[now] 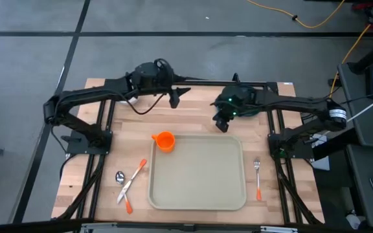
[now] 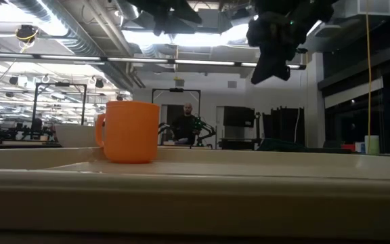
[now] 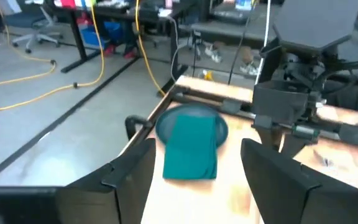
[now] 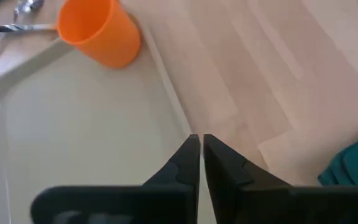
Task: Set up tray
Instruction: Put the green napkin on the serving tray to the right of the orange mug
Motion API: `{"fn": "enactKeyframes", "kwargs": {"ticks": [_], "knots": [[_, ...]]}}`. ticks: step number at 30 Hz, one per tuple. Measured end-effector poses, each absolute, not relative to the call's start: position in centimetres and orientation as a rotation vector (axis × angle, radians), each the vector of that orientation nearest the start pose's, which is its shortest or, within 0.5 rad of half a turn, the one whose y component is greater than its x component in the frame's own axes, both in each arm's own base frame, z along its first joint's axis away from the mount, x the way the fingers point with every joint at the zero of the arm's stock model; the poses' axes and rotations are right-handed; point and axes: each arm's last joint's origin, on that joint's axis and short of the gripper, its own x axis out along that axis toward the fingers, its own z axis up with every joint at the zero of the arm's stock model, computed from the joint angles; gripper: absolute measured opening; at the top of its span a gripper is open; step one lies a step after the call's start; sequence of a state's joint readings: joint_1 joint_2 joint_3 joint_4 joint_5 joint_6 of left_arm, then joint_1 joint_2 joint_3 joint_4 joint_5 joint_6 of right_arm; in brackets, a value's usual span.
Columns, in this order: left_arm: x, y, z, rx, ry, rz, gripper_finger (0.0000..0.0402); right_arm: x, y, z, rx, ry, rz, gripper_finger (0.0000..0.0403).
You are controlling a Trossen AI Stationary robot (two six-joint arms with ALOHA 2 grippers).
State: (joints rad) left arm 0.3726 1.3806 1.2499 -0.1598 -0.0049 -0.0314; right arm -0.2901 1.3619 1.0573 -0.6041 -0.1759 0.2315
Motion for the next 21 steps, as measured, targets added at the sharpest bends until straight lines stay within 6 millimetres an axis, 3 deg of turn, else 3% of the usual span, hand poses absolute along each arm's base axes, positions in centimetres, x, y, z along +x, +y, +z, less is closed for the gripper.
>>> {"fn": "enactKeyframes", "kwargs": {"ticks": [15, 21], "knots": [[27.1, 10.3, 35.9, 0.038, 0.465, 0.235, 0.0027, 27.3, -5.8, 26.5, 0.422, 0.899, -0.166, 0.0007], [25.0, 9.8, 37.5, 0.045, 0.432, 0.251, 0.0004, 27.3, -5.5, 26.5, 0.38, 0.9, -0.221, 0.0019]]}}
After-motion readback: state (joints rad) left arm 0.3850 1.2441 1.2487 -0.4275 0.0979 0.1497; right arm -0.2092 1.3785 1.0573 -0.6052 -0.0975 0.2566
